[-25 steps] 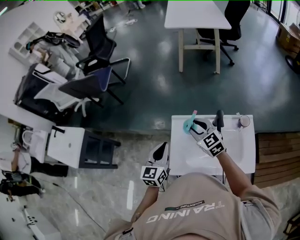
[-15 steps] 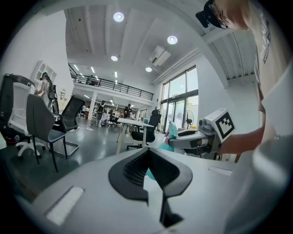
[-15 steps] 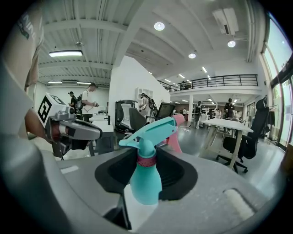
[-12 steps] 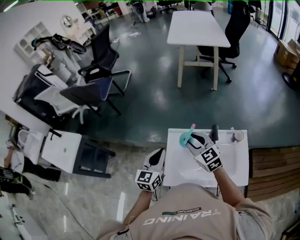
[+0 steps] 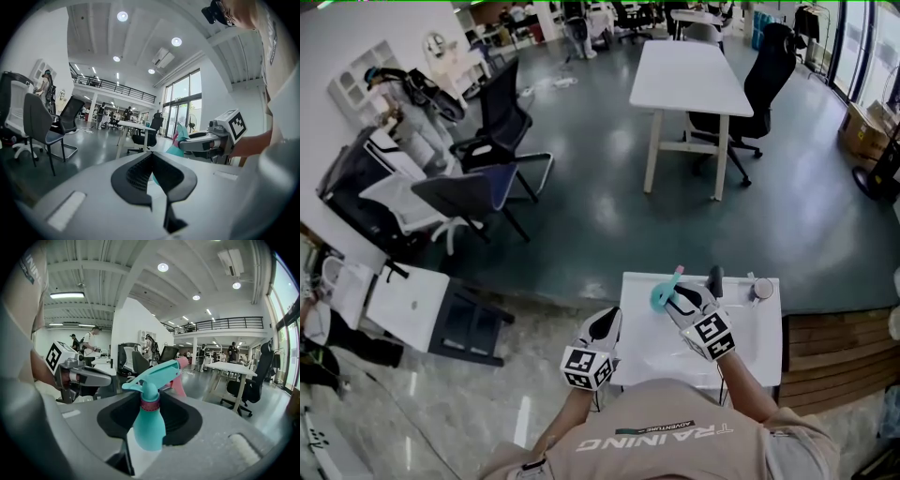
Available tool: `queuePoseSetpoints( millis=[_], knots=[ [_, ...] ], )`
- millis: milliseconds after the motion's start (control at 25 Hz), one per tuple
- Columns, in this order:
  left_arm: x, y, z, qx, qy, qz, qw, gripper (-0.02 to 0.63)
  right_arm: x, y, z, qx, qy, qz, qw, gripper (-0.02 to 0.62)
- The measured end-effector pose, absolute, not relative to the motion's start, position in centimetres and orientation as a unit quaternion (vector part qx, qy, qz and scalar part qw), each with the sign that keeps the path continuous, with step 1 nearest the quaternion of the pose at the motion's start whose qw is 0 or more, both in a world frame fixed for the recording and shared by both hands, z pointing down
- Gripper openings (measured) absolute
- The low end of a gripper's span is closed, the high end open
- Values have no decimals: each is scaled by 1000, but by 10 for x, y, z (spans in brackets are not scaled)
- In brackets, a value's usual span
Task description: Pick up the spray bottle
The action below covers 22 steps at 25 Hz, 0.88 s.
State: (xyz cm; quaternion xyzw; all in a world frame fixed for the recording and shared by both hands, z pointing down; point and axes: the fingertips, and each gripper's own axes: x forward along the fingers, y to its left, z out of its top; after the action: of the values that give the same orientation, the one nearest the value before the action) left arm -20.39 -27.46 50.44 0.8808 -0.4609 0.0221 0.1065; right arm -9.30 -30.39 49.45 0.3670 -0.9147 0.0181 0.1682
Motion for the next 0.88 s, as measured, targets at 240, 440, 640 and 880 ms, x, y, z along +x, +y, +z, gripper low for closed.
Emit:
queuePoseSetpoints(
  millis=[240,440,640,880],
  knots=[
    [-208,-282,502,879,-466,22,98,18,-87,-305,495,370,-912,18,177,133],
    [-213,-281,499,878,-469,20,98,18,-86,-305,489,372,-912,18,170,133],
    [-216,-283,499,876,-472,21,93,18,-86,-307,492,374,-912,21,166,133],
    [-215,-284,498,873,-479,18,93,18,-87,-305,497,372,-913,15,167,132]
  ],
)
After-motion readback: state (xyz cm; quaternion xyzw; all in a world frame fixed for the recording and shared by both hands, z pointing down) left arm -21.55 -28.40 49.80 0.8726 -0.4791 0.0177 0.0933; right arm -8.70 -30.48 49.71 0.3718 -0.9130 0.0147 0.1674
